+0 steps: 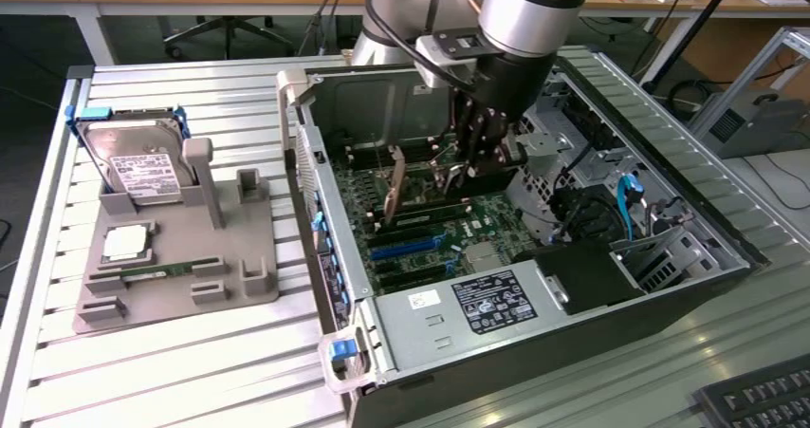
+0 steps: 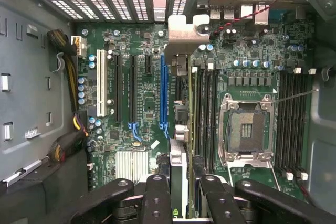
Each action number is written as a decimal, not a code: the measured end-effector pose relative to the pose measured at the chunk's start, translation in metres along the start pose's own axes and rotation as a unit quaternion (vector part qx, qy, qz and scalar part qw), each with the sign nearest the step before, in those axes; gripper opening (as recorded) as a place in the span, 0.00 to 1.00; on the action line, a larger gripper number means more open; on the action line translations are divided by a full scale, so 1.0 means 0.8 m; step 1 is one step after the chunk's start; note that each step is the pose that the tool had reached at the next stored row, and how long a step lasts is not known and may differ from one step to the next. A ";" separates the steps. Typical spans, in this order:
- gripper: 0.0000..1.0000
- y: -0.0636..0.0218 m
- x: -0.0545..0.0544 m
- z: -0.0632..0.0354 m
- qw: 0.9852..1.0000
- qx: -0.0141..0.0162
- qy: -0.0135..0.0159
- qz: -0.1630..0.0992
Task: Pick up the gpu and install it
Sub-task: 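Insert the gpu into the slot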
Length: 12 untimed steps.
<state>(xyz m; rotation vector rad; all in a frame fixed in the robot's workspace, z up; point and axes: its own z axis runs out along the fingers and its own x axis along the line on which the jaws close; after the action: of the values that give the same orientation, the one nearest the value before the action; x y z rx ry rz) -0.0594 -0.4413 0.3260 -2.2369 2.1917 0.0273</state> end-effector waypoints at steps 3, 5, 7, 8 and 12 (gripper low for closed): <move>0.27 0.001 0.001 0.001 1.000 0.000 0.000 0.000; 0.27 0.002 0.002 0.002 1.000 0.000 0.000 0.000; 0.27 0.002 0.002 0.003 1.000 0.000 0.000 0.000; 0.27 0.002 0.003 0.003 1.000 0.000 0.000 0.000; 0.27 0.003 0.003 0.005 1.000 0.000 0.000 0.000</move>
<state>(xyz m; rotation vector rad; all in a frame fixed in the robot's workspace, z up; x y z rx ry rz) -0.0616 -0.4440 0.3223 -2.2369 2.1916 0.0273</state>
